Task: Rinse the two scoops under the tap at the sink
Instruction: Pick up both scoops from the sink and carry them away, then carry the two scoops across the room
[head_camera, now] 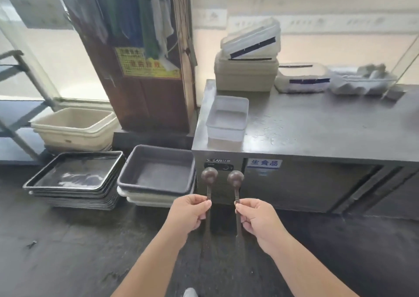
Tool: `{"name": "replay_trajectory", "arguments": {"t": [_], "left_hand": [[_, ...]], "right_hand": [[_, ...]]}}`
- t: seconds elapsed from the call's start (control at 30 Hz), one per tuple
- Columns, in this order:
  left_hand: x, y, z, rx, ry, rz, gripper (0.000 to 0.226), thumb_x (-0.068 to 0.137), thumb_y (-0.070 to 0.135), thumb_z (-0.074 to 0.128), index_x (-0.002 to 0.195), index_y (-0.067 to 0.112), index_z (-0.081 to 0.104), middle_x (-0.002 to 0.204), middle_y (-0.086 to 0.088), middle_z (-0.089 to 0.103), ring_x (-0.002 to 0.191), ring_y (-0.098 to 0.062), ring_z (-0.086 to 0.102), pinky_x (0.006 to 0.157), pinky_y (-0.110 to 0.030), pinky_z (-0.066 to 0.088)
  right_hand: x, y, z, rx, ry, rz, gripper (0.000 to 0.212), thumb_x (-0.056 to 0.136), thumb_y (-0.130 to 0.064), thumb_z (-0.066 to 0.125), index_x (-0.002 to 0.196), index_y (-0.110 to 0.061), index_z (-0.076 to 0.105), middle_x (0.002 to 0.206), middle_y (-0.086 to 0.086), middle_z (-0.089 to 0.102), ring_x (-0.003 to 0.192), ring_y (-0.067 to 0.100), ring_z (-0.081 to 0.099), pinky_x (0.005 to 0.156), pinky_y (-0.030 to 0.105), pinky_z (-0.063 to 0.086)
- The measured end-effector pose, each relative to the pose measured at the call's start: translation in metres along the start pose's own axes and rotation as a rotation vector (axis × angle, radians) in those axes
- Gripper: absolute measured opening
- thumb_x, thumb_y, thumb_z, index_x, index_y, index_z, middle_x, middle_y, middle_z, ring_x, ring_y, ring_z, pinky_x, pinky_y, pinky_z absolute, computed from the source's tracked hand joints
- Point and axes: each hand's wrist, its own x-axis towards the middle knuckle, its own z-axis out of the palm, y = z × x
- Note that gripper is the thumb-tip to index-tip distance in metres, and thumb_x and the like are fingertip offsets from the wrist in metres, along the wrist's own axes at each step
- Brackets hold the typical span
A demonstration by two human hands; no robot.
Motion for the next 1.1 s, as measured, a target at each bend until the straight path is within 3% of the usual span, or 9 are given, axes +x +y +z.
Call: {"name": "replay_trajectory", "arguments": {"t": [0.17, 0.3, 0.5, 0.6, 0.7, 0.87, 1.0, 1.1], "left_hand": [[0.079, 0.053, -0.014, 0.114, -0.053, -0.009, 0.014, 0.083, 0.017, 0.072, 0.090, 0.004, 0.072, 0.059, -0.006, 0.055, 0.050, -0.015, 0.040, 0.047, -0.024, 0.036], [0.134, 0.090, -0.011, 0.153, -0.061, -0.026, 0.013, 0.084, 0.020, 0.072, 0.089, 0.008, 0.073, 0.065, -0.005, 0.063, 0.054, -0.015, 0.052, 0.053, -0.023, 0.045], [0.225, 0.130, 0.015, 0.192, -0.073, -0.001, 0.006, 0.083, 0.021, 0.073, 0.085, 0.015, 0.074, 0.072, -0.003, 0.071, 0.062, -0.013, 0.062, 0.050, -0.018, 0.048], [0.284, 0.151, 0.034, 0.150, -0.077, 0.015, 0.005, 0.085, 0.014, 0.070, 0.083, 0.011, 0.074, 0.062, 0.001, 0.069, 0.055, -0.011, 0.062, 0.053, -0.020, 0.051], [0.344, 0.170, 0.057, 0.144, -0.048, 0.025, 0.005, 0.085, 0.011, 0.069, 0.084, 0.010, 0.074, 0.074, -0.005, 0.075, 0.067, -0.016, 0.070, 0.068, -0.030, 0.059], [0.420, 0.199, 0.090, 0.209, 0.010, 0.001, 0.011, 0.087, 0.006, 0.065, 0.083, 0.012, 0.073, 0.075, -0.005, 0.077, 0.072, -0.019, 0.073, 0.066, -0.026, 0.060], [0.475, 0.209, 0.112, 0.226, 0.042, -0.045, 0.018, 0.089, 0.003, 0.060, 0.079, 0.014, 0.071, 0.078, -0.006, 0.075, 0.071, -0.017, 0.070, 0.062, -0.023, 0.058], [0.509, 0.204, 0.121, 0.262, 0.037, -0.095, 0.018, 0.089, 0.003, 0.058, 0.082, 0.013, 0.071, 0.086, -0.011, 0.075, 0.076, -0.021, 0.071, 0.073, -0.034, 0.060]], "right_hand": [[0.064, -0.034, 0.018, 0.127, 0.071, 0.080, 0.011, 0.086, -0.015, 0.070, 0.096, -0.014, 0.074, 0.078, 0.003, 0.070, 0.063, 0.012, 0.059, 0.053, 0.020, 0.049], [0.112, -0.063, 0.025, 0.186, 0.114, 0.104, 0.011, 0.087, -0.014, 0.069, 0.097, -0.014, 0.074, 0.081, 0.005, 0.072, 0.061, 0.010, 0.060, 0.057, 0.021, 0.050], [0.198, -0.108, 0.021, 0.183, 0.123, 0.069, 0.009, 0.089, -0.015, 0.066, 0.093, -0.015, 0.073, 0.095, 0.010, 0.075, 0.085, 0.021, 0.067, 0.068, 0.027, 0.050], [0.259, -0.136, 0.012, 0.180, 0.102, 0.037, 0.012, 0.090, -0.011, 0.061, 0.088, -0.012, 0.073, 0.084, 0.007, 0.076, 0.072, 0.017, 0.066, 0.061, 0.024, 0.053], [0.324, -0.170, 0.001, 0.107, 0.164, 0.007, 0.009, 0.089, -0.009, 0.063, 0.088, -0.012, 0.071, 0.080, 0.006, 0.074, 0.071, 0.017, 0.065, 0.065, 0.028, 0.055], [0.411, -0.214, -0.003, 0.018, 0.163, 0.037, 0.013, 0.088, -0.004, 0.060, 0.083, -0.007, 0.071, 0.074, 0.009, 0.071, 0.061, 0.015, 0.060, 0.060, 0.024, 0.054], [0.472, -0.233, 0.006, -0.042, 0.194, 0.086, 0.023, 0.088, -0.002, 0.056, 0.071, -0.011, 0.068, 0.084, 0.016, 0.074, 0.077, 0.029, 0.071, 0.079, 0.042, 0.059], [0.504, -0.229, 0.018, -0.117, 0.226, 0.127, 0.019, 0.083, -0.005, 0.055, 0.072, -0.010, 0.070, 0.084, 0.014, 0.074, 0.085, 0.032, 0.070, 0.080, 0.047, 0.058]]}}
